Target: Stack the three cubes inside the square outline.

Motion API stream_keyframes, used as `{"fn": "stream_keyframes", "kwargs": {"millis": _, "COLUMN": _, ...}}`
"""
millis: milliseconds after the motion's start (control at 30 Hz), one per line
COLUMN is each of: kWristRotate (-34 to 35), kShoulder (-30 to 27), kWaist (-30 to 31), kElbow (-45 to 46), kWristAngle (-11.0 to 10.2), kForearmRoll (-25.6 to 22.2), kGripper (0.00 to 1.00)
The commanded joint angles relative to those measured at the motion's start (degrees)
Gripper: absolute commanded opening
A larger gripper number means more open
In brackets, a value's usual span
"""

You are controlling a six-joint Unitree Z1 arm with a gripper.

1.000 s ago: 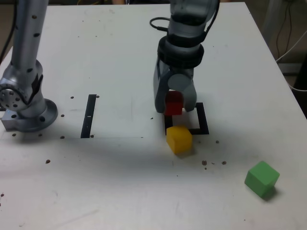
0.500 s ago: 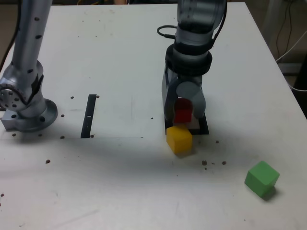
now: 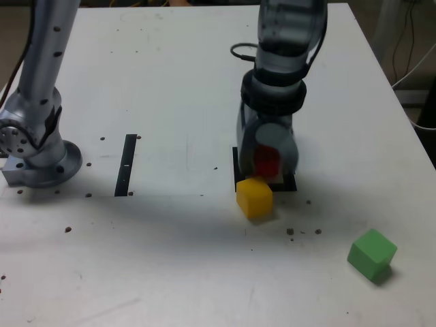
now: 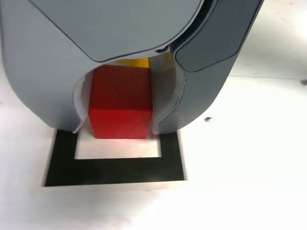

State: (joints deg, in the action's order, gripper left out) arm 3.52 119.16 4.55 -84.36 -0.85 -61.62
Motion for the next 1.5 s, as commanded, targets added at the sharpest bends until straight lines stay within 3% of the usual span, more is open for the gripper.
{"fn": "stream_keyframes", "kwargs": {"millis": 0, "kWristRotate": -0.2, "kShoulder": 0.6, "kWaist": 0.1, "kElbow": 0.4, "kWristAngle": 0.1, "kForearmRoll": 0.5, "kGripper": 0.69}}
{"fn": "stream_keyframes", "kwargs": {"millis": 200, "kWristRotate": 0.2, "kShoulder": 0.2, "kWaist": 0.1, "kElbow": 1.2, "kWristAngle": -0.1, "kForearmRoll": 0.6, "kGripper": 0.93}}
{"fn": "stream_keyframes", "kwargs": {"millis": 300, "kWristRotate": 0.9, "kShoulder": -0.5, "kWaist": 0.1, "kElbow": 1.5, "kWristAngle": -0.5, "kForearmRoll": 0.1, "kGripper": 0.99}}
{"fn": "stream_keyframes", "kwargs": {"millis": 567, "kWristRotate": 2.3, "kShoulder": -4.3, "kWaist": 0.2, "kElbow": 2.0, "kWristAngle": -1.7, "kForearmRoll": -2.3, "kGripper": 1.00}}
{"fn": "stream_keyframes", "kwargs": {"millis": 833, "kWristRotate": 4.7, "kShoulder": -9.5, "kWaist": 4.1, "kElbow": -1.0, "kWristAngle": -3.0, "kForearmRoll": -8.2, "kGripper": 1.00}}
{"fn": "stream_keyframes", "kwargs": {"millis": 1000, "kWristRotate": 13.2, "kShoulder": -9.0, "kWaist": 9.7, "kElbow": -5.7, "kWristAngle": -0.2, "kForearmRoll": -12.3, "kGripper": 1.00}}
{"fn": "stream_keyframes", "kwargs": {"millis": 1167, "kWristRotate": 20.4, "kShoulder": -5.8, "kWaist": 14.6, "kElbow": -9.2, "kWristAngle": 2.5, "kForearmRoll": -13.3, "kGripper": 1.00}}
{"fn": "stream_keyframes", "kwargs": {"millis": 1467, "kWristRotate": 25.3, "kShoulder": -2.2, "kWaist": 16.1, "kElbow": -8.3, "kWristAngle": 2.2, "kForearmRoll": -12.5, "kGripper": 0.99}}
